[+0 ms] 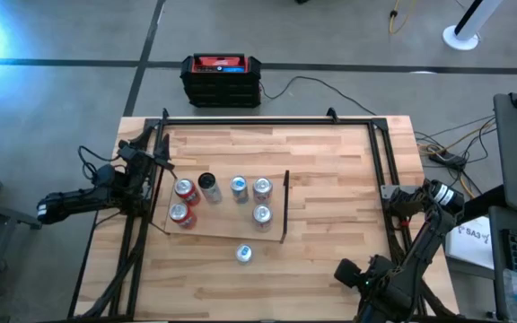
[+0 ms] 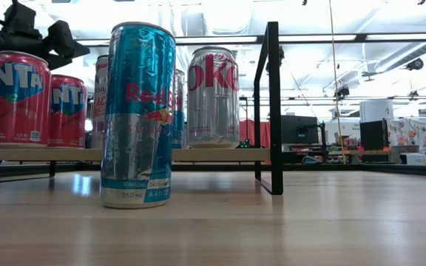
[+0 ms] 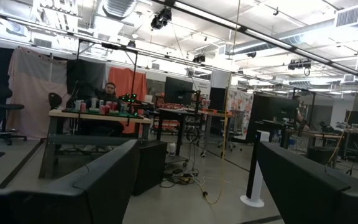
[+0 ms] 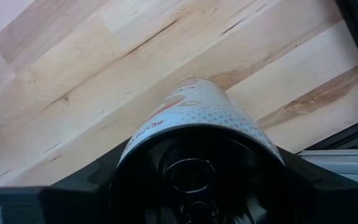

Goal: Place canned beverage on shelf
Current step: Move the white pink soda can to the bottom middle of the table

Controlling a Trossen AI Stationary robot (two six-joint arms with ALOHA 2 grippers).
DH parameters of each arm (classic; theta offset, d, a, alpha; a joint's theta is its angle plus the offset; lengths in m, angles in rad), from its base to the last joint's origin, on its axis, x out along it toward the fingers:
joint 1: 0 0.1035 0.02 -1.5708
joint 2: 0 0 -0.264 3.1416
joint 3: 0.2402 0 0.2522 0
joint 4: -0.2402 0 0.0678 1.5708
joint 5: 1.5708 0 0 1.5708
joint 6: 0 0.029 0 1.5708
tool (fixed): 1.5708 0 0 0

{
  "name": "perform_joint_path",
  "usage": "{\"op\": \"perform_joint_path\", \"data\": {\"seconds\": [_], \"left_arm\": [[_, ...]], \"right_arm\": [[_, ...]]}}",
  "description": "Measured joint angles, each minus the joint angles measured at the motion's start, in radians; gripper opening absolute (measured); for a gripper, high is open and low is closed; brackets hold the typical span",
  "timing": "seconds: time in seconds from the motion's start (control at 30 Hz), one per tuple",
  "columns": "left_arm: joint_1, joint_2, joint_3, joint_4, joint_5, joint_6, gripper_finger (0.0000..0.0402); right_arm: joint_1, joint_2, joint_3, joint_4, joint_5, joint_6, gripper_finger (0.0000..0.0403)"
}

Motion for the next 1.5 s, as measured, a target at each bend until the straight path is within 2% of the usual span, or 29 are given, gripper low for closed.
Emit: {"op": "perform_joint_path", "data": {"seconds": [0.2, 0.67, 0.93, 1.2, 1.5], "left_arm": [[0.000, 0.000, 0.000, 0.000, 0.000, 0.000, 0.0311], [0.000, 0.000, 0.000, 0.000, 0.000, 0.000, 0.0311], [0.000, 0.000, 0.000, 0.000, 0.000, 0.000, 0.0311], [0.000, 0.000, 0.000, 0.000, 0.000, 0.000, 0.0311], [0.000, 0.000, 0.000, 0.000, 0.000, 0.000, 0.0311]], "right_arm": [[-0.045, 0.000, 0.000, 0.019, 0.000, -0.058, 0.0246], [-0.289, 0.004, 0.002, 0.242, 0.000, -0.608, 0.0246], [-0.381, 0.055, 0.042, 0.257, -0.056, -0.805, 0.0246], [-0.422, 0.188, 0.243, 0.138, -0.027, -0.986, 0.0246], [-0.426, 0.421, 0.630, -0.148, 0.105, -1.135, 0.0249]]}}
